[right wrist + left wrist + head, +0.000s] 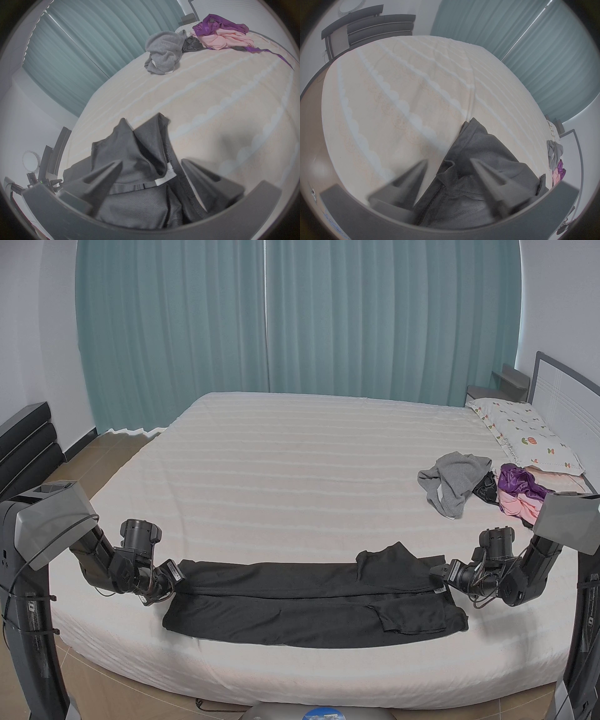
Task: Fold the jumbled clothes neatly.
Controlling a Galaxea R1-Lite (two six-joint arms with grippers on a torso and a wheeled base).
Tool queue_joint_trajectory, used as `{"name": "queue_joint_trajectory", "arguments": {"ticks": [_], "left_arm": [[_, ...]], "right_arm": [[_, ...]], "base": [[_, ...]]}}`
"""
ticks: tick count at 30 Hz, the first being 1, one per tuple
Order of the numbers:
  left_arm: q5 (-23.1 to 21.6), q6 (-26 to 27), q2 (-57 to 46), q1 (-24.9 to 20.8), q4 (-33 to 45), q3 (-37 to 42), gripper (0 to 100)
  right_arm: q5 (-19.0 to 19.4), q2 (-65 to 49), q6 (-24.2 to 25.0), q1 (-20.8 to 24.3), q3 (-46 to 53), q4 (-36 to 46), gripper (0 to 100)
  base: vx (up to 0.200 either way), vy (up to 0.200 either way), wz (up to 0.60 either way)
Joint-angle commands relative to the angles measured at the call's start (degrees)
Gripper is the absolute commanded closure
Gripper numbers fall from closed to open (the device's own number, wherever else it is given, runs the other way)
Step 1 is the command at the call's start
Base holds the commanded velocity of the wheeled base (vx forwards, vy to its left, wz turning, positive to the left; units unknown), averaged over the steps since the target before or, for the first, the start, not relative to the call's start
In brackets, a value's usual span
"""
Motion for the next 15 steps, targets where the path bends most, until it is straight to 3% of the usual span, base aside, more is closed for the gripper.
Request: {"name": "queue_joint_trajectory", "arguments": {"ticks": [1,10,13,15], "left_arm": [[0.0,-0.3,-1.0,0.1,0.0,0.2,0],[-0.2,-2.9,-3.1,0.5,0.2,-4.0,0],[-0.8,-6.8,-1.7,0.2,0.9,-9.3,0],[-0.8,-6.8,-1.7,0.2,0.9,-9.3,0]], "right_arm": [[0.3,-3.3,0.7,-0.2,-0.5,0.0,0],[-0.5,-8.1,5.3,0.4,-6.0,4.8,0],[-1.1,-6.0,11.1,1.9,-9.0,6.2,0],[-1.1,-6.0,11.1,1.9,-9.0,6.2,0]], "base": [[0.0,0.0,0.0],[0.0,0.0,0.0],[0.0,0.0,0.0],[0.0,0.0,0.0]]}}
